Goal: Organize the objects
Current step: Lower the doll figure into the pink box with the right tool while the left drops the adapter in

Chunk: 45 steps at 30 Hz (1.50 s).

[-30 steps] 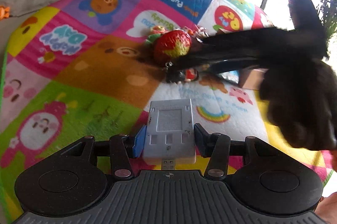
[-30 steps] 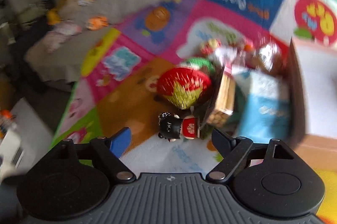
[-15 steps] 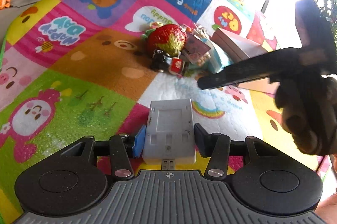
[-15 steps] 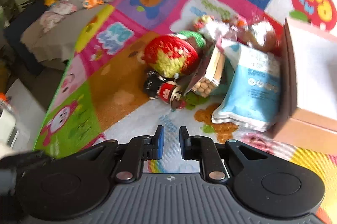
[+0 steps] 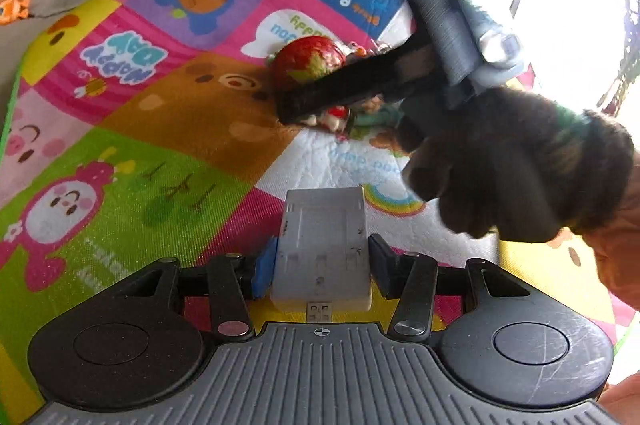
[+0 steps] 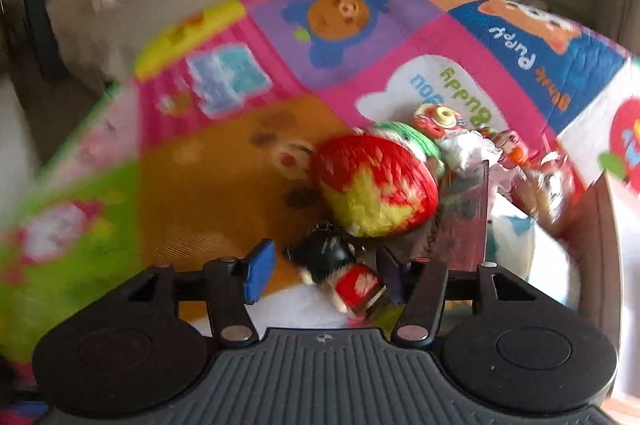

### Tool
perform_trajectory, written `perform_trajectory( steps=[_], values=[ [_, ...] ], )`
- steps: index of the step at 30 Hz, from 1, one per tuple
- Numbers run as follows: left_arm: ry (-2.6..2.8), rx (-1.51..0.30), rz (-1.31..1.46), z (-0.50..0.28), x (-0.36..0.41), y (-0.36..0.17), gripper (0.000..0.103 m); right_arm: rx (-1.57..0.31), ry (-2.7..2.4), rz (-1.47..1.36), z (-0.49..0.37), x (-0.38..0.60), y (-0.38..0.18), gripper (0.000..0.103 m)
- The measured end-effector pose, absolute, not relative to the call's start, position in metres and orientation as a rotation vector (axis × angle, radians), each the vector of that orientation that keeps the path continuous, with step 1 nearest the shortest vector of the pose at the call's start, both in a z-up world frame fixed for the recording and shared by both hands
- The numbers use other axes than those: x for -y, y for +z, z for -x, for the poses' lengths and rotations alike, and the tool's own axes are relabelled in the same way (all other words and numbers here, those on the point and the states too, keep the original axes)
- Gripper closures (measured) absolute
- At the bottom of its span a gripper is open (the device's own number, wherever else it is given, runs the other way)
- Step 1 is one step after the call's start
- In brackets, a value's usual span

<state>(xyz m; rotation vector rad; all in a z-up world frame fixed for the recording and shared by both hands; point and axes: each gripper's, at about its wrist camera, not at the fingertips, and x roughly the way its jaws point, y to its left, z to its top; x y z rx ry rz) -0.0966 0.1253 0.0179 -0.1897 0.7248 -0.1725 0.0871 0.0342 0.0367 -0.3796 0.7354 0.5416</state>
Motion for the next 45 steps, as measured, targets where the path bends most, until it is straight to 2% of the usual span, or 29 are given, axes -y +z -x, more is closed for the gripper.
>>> perform_trajectory(
  steps=[1, 2, 3, 12, 17, 22, 26, 29, 32, 35, 38, 42, 43, 44, 45],
  values=[
    [-0.173, -0.725, 0.19, 0.096, -0.125, 0.018, 0.05, -0.734, 0.535, 0.403, -0.088, -0.035, 0.033, 0.057],
    [-0.173, -0.725, 0.188, 0.097, -0.125, 0.019, 0.05, -0.739, 0.549, 0.378, -0.087, -0.03, 0.034, 0.068],
    [-0.173, -0.726, 0.185, 0.097, -0.124, 0.018, 0.049, -0.758, 0.567, 0.348, -0.086, -0.024, 0.037, 0.073],
    [-0.208, -0.719, 0.178, 0.099, -0.103, 0.032, 0.05, -0.669, 0.573, 0.153, -0.007, 0.102, 0.087, 0.073],
    [-0.293, -0.625, 0.128, 0.076, -0.064, 0.081, 0.05, -0.552, 0.46, 0.123, 0.045, 0.189, 0.103, 0.073],
    [-0.358, -0.501, 0.1, 0.007, 0.005, 0.123, 0.049, -0.477, 0.321, 0.036, 0.065, 0.258, 0.11, 0.073],
    [-0.426, -0.533, 0.269, -0.064, 0.047, 0.111, 0.049, -0.46, 0.255, -0.021, 0.065, 0.29, 0.106, 0.073],
    [-0.313, -0.65, 0.203, -0.093, 0.075, 0.085, 0.052, -0.474, 0.232, -0.054, 0.065, 0.304, 0.098, 0.073],
    [-0.327, -0.698, 0.172, -0.088, 0.079, 0.073, 0.052, -0.478, 0.225, -0.059, 0.063, 0.311, 0.094, 0.073],
    [-0.347, -0.633, 0.167, -0.065, 0.067, 0.082, 0.052, -0.494, 0.226, -0.08, 0.05, 0.313, 0.093, 0.073],
    [-0.365, -0.576, 0.233, -0.04, 0.03, 0.089, 0.052, -0.507, 0.255, -0.139, 0.029, 0.313, 0.1, 0.073],
    [-0.351, -0.622, 0.275, -0.01, -0.021, 0.079, 0.052, -0.526, 0.275, -0.207, -0.021, 0.304, 0.115, 0.073],
    [-0.322, -0.646, 0.271, -0.006, -0.03, 0.071, 0.052, -0.537, 0.27, -0.223, -0.036, 0.301, 0.117, 0.073],
    [-0.289, -0.672, 0.263, -0.003, -0.038, 0.062, 0.052, -0.555, 0.258, -0.231, -0.053, 0.298, 0.117, 0.066],
    [-0.259, -0.696, 0.255, 0.0, -0.046, 0.054, 0.052, -0.576, 0.246, -0.231, -0.067, 0.294, 0.116, 0.048]
  ],
)
